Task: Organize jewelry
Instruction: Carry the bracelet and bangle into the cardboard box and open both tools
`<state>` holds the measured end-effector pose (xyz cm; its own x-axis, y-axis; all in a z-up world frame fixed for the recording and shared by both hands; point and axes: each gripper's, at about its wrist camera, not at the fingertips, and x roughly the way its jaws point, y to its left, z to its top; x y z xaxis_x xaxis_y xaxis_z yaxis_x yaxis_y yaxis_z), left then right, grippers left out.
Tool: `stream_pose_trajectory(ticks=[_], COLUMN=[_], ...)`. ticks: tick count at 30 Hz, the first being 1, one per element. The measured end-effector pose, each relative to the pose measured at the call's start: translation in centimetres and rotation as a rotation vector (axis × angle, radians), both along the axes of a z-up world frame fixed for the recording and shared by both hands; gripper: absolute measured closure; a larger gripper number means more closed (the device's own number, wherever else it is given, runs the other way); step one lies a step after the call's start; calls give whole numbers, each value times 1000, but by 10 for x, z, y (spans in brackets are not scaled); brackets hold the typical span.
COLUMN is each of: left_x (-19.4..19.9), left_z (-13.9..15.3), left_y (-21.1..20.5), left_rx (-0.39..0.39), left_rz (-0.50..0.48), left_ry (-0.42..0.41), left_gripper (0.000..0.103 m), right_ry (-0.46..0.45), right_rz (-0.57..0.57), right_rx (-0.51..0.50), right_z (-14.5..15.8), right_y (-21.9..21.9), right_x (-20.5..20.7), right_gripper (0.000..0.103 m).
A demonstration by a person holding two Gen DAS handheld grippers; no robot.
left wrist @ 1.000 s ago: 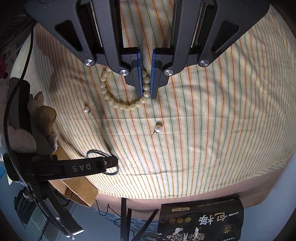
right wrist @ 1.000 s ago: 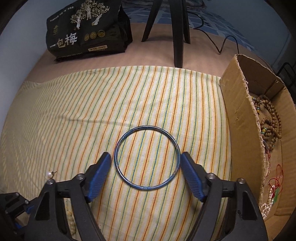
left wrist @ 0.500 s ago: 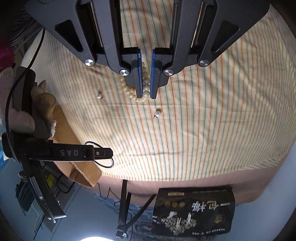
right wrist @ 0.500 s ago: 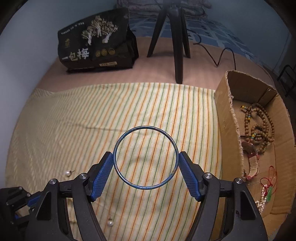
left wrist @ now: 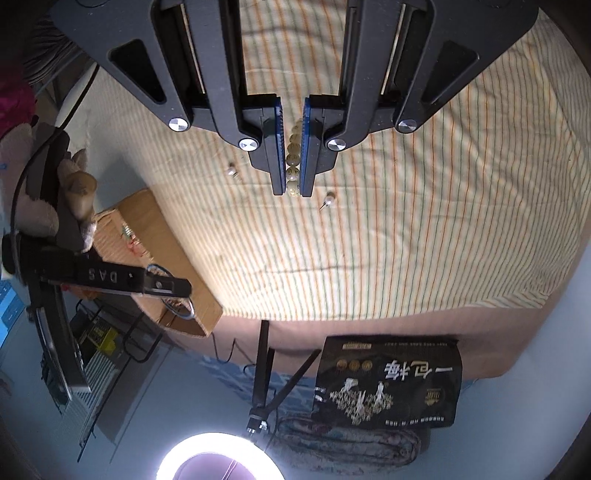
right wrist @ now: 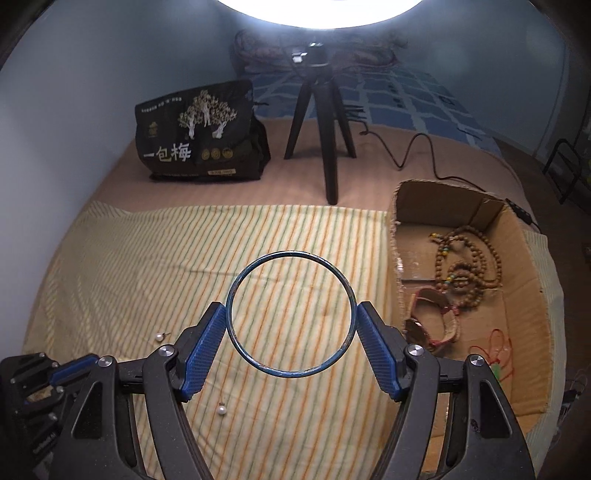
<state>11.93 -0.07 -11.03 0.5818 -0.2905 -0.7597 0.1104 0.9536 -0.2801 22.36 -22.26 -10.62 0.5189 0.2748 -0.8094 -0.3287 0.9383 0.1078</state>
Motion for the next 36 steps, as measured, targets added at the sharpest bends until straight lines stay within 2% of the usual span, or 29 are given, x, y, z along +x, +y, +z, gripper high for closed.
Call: stream_pose_trajectory(ticks=[10,20,27,36], left_x=[4,16,32,55], left_z=[25,48,62,70], left_y=[-27,-82,-124,-168], left_rx=[-34,-52,-58,-115], left_rz=[-37,-128,-195,-258], left_ry=[-49,-93,-126,-131], left_gripper=[98,98,98,98], right_ry=[-33,-42,-30,-6], right_rz=[-81,-191,-234,-274], right_rx=[27,40,42,61], right_z=[17,21,17,8], right_y=[-59,-126,-154,-171], right_x=[-10,-15,-15,-3], right_gripper=[31,31,31,31])
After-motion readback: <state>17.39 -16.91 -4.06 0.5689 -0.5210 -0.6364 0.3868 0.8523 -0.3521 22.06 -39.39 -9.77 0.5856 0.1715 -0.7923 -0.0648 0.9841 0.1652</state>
